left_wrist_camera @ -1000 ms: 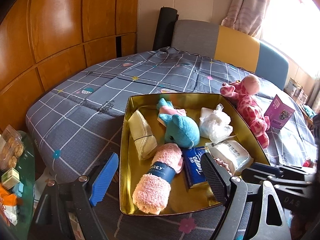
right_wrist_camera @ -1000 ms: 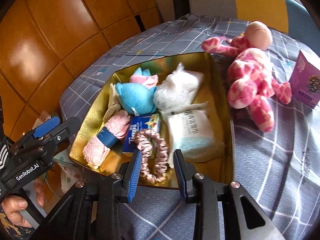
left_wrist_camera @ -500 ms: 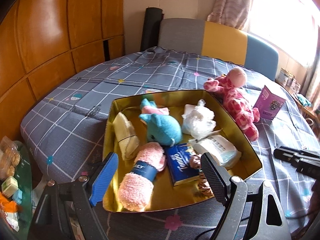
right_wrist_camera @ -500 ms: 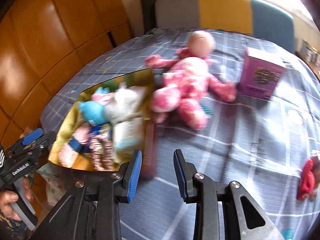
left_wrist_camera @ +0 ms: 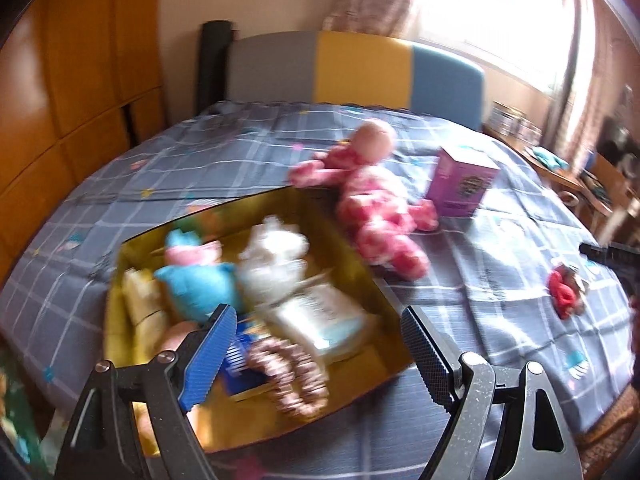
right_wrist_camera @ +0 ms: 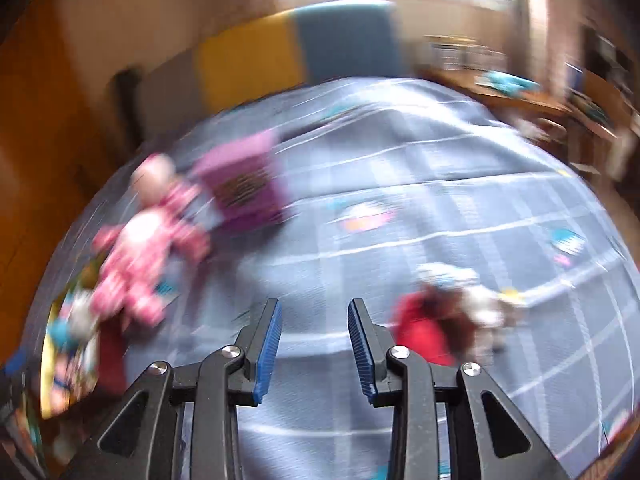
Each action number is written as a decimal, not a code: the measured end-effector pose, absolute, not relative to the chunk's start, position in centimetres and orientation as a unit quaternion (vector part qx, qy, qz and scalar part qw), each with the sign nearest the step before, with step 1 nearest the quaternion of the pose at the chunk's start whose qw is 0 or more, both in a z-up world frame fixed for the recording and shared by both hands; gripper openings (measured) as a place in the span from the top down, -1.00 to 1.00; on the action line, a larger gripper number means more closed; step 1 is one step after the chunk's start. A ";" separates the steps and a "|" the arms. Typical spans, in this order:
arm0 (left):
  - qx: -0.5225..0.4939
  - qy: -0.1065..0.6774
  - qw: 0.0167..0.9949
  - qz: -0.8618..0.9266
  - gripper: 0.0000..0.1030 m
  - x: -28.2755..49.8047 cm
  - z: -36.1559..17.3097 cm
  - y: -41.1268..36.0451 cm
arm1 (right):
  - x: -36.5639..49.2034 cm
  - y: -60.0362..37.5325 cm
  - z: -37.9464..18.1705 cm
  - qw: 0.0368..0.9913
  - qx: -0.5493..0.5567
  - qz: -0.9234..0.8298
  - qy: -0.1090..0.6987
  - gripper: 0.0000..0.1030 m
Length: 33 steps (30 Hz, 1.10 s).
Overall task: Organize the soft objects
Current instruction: 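Move both tools back toward the red and grey socks on the bed, then grasp the red sock with the left tool while the right tool grasps the grey sock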
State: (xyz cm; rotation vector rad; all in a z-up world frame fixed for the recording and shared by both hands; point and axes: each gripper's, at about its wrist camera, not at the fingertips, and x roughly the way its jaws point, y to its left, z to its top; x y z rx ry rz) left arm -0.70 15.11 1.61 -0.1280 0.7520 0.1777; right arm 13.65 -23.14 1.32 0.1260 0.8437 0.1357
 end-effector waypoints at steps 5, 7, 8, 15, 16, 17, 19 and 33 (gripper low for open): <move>-0.040 0.373 0.926 0.028 -0.65 2.1 2.2 11.2 | 14.5 -31.4 0.7 0.906 0.153 -0.032 0.393 0.28; -0.032 0.378 0.925 0.009 -0.65 3.3 2.3 9.6 | 14.5 -33.6 -0.3 0.900 0.183 -0.052 0.392 0.28; -0.030 0.384 0.923 -0.004 -0.65 4.0 2.2 8.6 | 14.3 -34.4 -0.9 0.897 0.195 -0.061 0.391 0.28; -0.021 0.422 0.902 -0.091 -0.57 9.1 1.1 1.8 | 13.3 -38.1 -2.5 0.871 0.285 -0.084 0.390 0.28; -0.017 0.425 0.899 -0.102 -0.47 9.8 0.9 0.7 | 13.4 -38.3 -2.6 0.870 0.292 -0.081 0.388 0.28; -0.012 0.428 0.896 -0.118 -0.43 10.6 0.7 -0.9 | 13.4 -38.3 -2.6 0.870 0.295 -0.077 0.386 0.28; -0.003 0.433 0.889 -0.150 -0.31 11.8 0.4 -3.3 | 13.3 -38.3 -2.4 0.872 0.295 -0.074 0.383 0.28; 0.037 0.503 0.818 -0.278 -0.22 18.8 -4.8 -19.6 | 13.4 -38.2 -2.8 0.865 0.326 -0.039 0.380 0.26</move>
